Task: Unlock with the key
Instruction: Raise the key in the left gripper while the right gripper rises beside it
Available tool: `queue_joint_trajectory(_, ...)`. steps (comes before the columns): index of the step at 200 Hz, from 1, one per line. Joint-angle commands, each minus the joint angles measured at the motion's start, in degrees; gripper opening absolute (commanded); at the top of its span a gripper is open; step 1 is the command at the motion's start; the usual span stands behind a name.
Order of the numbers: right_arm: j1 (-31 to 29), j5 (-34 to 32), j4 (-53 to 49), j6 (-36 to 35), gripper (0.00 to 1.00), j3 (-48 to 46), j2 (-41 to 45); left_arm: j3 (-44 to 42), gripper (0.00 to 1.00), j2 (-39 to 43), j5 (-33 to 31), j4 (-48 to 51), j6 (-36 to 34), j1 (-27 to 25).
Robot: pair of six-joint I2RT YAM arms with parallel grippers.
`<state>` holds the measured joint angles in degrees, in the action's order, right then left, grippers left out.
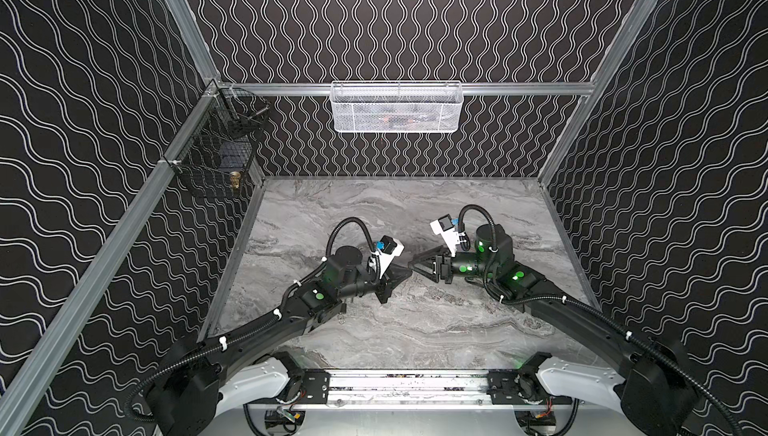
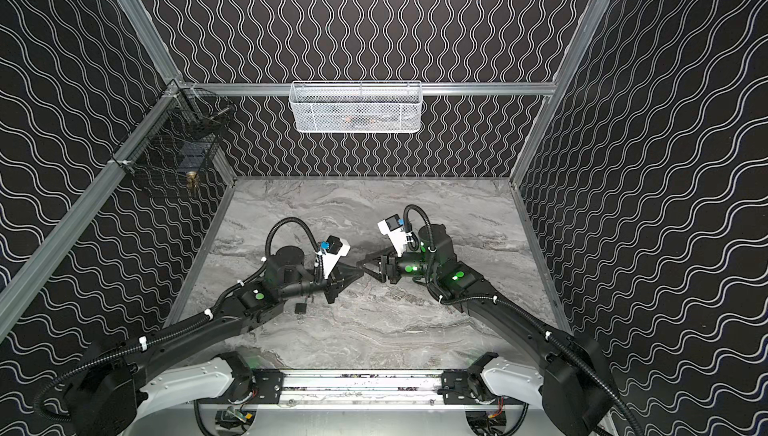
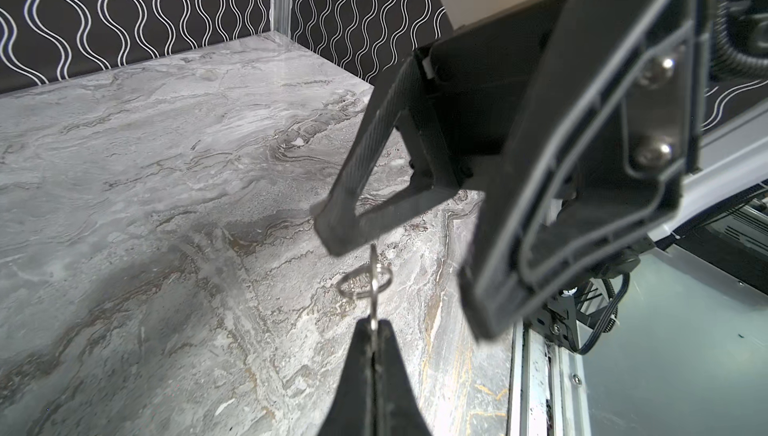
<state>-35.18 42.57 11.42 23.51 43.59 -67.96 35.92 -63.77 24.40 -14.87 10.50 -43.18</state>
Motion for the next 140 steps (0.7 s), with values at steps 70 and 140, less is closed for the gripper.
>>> queue_joint_trajectory(70,1.3,7.5,8.7,-0.5,0.29,-1.3,-2.4,1.2,0.0,-0.7,4.2,-1.4,-1.7,1.4)
queue_joint_trajectory(140,2.3,7.1,8.8,0.0,0.09,-1.5,-2.0,1.6,0.0,-1.5,5.7,-1.8,-1.2,1.8)
